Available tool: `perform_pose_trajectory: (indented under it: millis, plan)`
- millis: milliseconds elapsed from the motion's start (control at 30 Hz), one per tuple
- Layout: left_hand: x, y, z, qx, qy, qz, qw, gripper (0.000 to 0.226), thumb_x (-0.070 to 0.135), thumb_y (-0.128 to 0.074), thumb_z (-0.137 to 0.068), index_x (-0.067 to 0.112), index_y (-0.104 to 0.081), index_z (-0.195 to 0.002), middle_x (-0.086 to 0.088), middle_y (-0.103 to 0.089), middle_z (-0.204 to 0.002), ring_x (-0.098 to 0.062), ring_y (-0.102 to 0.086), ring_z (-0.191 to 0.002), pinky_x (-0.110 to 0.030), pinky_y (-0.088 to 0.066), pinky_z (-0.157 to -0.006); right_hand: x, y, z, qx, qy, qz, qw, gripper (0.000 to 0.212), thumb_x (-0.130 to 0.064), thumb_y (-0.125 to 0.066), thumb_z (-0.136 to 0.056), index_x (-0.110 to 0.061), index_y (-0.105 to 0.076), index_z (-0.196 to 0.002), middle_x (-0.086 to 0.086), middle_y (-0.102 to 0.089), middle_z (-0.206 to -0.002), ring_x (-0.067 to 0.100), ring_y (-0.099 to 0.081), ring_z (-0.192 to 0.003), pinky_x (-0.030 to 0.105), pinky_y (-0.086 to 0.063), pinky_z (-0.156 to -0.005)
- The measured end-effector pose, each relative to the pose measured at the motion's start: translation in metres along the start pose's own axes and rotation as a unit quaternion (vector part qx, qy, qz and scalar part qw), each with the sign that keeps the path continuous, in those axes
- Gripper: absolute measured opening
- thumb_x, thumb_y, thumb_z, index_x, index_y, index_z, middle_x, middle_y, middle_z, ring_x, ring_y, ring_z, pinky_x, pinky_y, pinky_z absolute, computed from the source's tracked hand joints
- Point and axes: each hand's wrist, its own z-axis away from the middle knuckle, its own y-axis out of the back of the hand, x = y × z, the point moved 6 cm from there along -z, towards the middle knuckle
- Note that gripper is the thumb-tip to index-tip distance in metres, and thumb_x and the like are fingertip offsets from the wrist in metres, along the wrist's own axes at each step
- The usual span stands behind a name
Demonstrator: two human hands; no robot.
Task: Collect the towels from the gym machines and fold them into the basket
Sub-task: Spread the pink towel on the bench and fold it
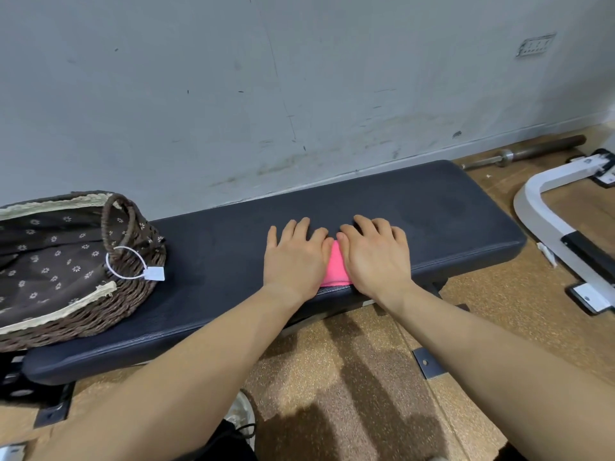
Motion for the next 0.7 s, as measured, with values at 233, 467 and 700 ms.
perform_pose_trajectory:
  millis: [233, 467, 700]
  plan:
    - [0.004, 0.008, 0.011, 0.079, -0.074, 0.04, 0.993, 0.043, 0.033, -0.03, -0.106, 0.012, -0.066, -0.095, -0.006, -0.067, -0.102, -0.029, -0.063, -0.092, -0.042, -0.05, -0.082, -0.002, 0.008, 0.014, -0.022, 0.065, -0.082, 0.994, 0.05, -0.049, -0.023, -0.103, -0.023, -0.065, -0.11, -0.004, -0.062, -0.115, 0.023, -0.055, -0.104, 0.038, -0.046, -0.084]
    - [-0.007, 0.036, 0.025, -0.029, -0.048, 0.147, 0.988, 0.045, 0.058, -0.04, -0.096, 0.019, -0.055, -0.111, 0.004, -0.059, -0.107, -0.019, -0.053, -0.094, -0.038, -0.046, -0.08, 0.009, 0.038, 0.029, -0.147, 0.135, -0.124, 0.972, 0.054, -0.06, -0.058, -0.09, -0.019, -0.055, -0.126, -0.002, -0.058, -0.115, 0.021, -0.054, -0.107, 0.037, -0.044, -0.09]
    - [-0.02, 0.097, 0.059, -0.077, -0.087, 0.12, 0.986, 0.059, 0.069, -0.052, -0.086, 0.023, -0.054, -0.122, 0.005, -0.056, -0.111, -0.016, -0.055, -0.101, -0.038, -0.048, -0.086, -0.008, 0.095, 0.024, -0.185, 0.129, -0.286, 0.931, 0.032, -0.043, -0.079, -0.08, -0.025, -0.061, -0.099, -0.012, -0.057, -0.094, 0.011, -0.055, -0.088, 0.028, -0.041, -0.071]
